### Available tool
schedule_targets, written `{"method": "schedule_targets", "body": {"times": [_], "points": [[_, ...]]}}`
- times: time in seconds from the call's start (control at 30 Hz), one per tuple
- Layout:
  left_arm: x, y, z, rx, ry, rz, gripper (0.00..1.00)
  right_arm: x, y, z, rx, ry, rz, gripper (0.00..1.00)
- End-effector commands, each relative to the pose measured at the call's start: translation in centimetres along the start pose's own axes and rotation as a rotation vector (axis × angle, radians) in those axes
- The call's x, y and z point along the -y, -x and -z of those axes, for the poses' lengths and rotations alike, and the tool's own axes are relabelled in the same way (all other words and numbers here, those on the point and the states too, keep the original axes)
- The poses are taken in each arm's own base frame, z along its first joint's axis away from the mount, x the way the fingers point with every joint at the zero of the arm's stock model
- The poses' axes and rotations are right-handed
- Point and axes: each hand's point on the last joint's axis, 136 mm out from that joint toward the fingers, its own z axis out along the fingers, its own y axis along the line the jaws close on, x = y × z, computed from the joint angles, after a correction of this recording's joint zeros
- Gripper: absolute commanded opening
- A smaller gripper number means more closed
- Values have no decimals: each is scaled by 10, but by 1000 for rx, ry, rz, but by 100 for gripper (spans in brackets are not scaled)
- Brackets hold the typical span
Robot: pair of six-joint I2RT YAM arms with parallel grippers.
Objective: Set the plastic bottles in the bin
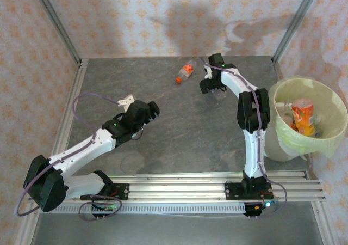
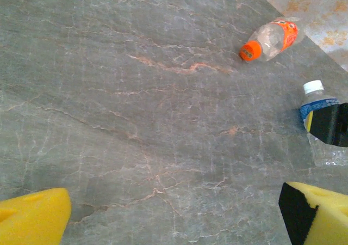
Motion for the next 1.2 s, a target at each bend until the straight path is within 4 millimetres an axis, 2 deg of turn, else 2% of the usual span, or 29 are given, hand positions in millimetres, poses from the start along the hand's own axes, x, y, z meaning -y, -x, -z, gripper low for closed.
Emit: {"method": "schedule_targets", "body": {"times": [0.0,0.13,0.4,0.47,0.57,0.7,0.77,0.83,0.97,1.07,1.17], "points": [[-10,1,0,22,41,-1,100,-4,-1,-2,-26,31,14,92],[-7,-2,-3,8,40,-6,100,-8,-2,-14,-50,47,4,85],[-7,-7,-9,-9,47,-8,100,4,7,-29,-46,-38,-107,70],[-7,-7,-9,-13,48,-11,100,8,8,-26,-45,-64,-128,63],[-7,-7,-8,-12,47,-14,100,10,19,-7,10,-66,-153,54],[-8,-5,-8,-6,52,-22,100,13,40,48,149,-49,-153,46],[-7,-6,-9,-6,50,-20,100,14,47,82,216,-39,-138,44],[-4,-6,-10,-9,36,-19,100,13,51,123,289,-19,-107,43],[24,-10,-14,-47,-71,-57,100,12,45,200,422,-1,-58,42],[45,-7,-17,-60,-111,-91,100,9,34,261,543,27,-25,42],[61,-3,-19,-65,-133,-113,100,30,21,325,704,-28,-87,41]]}}
